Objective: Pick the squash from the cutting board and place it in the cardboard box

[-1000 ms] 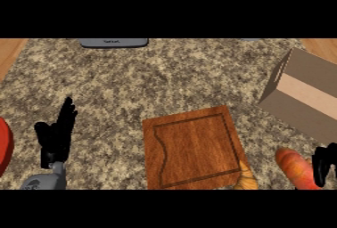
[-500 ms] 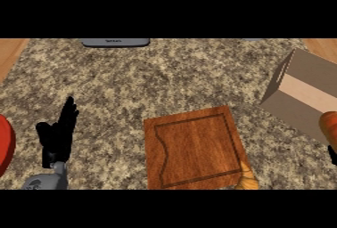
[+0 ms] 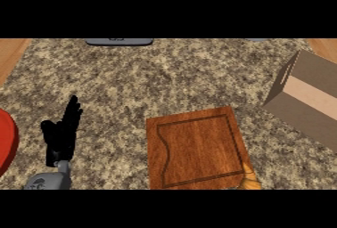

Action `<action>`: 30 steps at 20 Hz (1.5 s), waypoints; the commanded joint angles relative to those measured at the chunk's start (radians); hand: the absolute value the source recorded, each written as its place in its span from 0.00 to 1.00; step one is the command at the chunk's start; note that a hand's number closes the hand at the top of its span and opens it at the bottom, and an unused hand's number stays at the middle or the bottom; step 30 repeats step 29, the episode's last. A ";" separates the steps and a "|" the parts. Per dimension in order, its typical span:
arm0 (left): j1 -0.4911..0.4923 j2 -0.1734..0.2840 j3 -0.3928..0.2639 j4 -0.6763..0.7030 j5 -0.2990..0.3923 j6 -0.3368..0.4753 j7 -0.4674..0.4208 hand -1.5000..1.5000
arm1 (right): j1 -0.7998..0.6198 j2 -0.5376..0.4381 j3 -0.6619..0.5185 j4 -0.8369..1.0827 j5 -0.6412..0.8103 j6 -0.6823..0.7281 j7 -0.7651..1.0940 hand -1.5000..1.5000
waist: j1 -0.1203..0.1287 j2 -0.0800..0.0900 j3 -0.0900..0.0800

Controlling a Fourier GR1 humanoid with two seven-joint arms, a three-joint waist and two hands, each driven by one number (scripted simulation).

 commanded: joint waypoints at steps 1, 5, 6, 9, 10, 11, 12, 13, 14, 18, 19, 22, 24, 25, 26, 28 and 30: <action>-0.012 0.005 0.008 0.020 0.011 -0.029 -0.014 0.50 | -0.089 0.002 0.011 0.289 0.039 -0.074 -0.181 1.00 | 0.010 0.003 0.000; -0.016 -0.007 0.008 0.031 0.000 -0.013 -0.013 0.50 | -0.151 -0.017 0.060 0.493 0.184 -0.174 -0.249 1.00 | 0.019 0.005 0.000; -0.013 0.002 0.014 0.021 0.000 -0.021 -0.014 0.50 | -0.119 0.005 0.048 0.488 0.182 -0.193 -0.274 1.00 | 0.005 0.001 0.000; 0.026 -0.001 0.008 0.009 0.000 -0.029 -0.038 0.50 | -0.272 0.032 0.027 0.706 0.114 -0.168 -0.255 1.00 | 0.023 0.004 0.000; -0.013 -0.001 0.009 0.022 0.001 -0.035 -0.019 0.50 | -0.321 0.039 0.047 0.738 0.127 -0.158 -0.234 0.00 | 0.016 0.003 0.000; -0.030 -0.027 -0.006 -0.013 -0.021 0.014 0.024 0.50 | -0.285 0.021 -0.003 0.778 0.077 -0.144 -0.302 0.00 | 0.010 0.002 0.000; -0.012 0.017 0.028 0.041 0.004 -0.042 -0.034 0.50 | -0.317 0.052 -0.001 0.808 0.056 -0.149 -0.316 0.00 | 0.012 0.003 0.000; -0.064 -0.002 0.028 0.106 -0.011 -0.019 -0.051 0.50 | -0.350 0.058 -0.007 0.884 0.042 -0.162 -0.379 0.00 | 0.015 0.009 0.001; -0.033 -0.044 0.003 0.095 -0.026 0.005 -0.082 0.50 | -0.329 0.023 -0.039 0.900 0.008 -0.131 -0.442 0.00 | 0.006 0.004 0.000; -0.057 -0.023 0.022 0.079 -0.019 0.006 -0.026 0.50 | -0.356 0.053 -0.105 0.943 -0.090 -0.129 -0.566 0.00 | 0.000 0.002 0.001; -0.045 -0.034 -0.002 0.060 -0.035 0.011 -0.023 0.50 | -0.382 0.058 -0.114 0.976 -0.100 -0.144 -0.609 0.00 | 0.006 0.003 0.001; -0.034 -0.014 0.017 0.044 -0.023 0.002 -0.016 0.50 | -0.368 0.069 -0.197 1.005 -0.228 -0.059 -0.682 0.00 | 0.000 -0.001 0.001; -0.040 0.007 0.036 0.036 0.010 -0.036 0.007 0.50 | -0.411 0.041 -0.241 1.029 -0.286 -0.003 -0.658 0.00 | 0.002 -0.001 0.001; -0.016 -0.034 0.012 0.059 -0.020 -0.001 -0.052 0.50 | -0.403 0.038 -0.276 1.063 -0.331 0.035 -0.674 0.00 | -0.001 0.001 0.001; 0.008 -0.014 0.009 -0.015 -0.007 -0.018 0.006 0.50 | -0.399 0.028 -0.299 1.057 -0.355 0.042 -0.660 0.00 | 0.002 -0.004 0.001; -0.044 -0.028 0.012 0.045 -0.024 0.001 -0.015 0.50 | -0.369 -0.010 -0.343 1.097 -0.390 0.065 -0.695 0.00 | -0.007 -0.001 0.000; -0.025 0.021 0.041 0.035 -0.008 -0.031 -0.015 0.50 | -0.390 -0.050 -0.359 1.140 -0.400 0.081 -0.673 0.00 | 0.000 0.000 0.000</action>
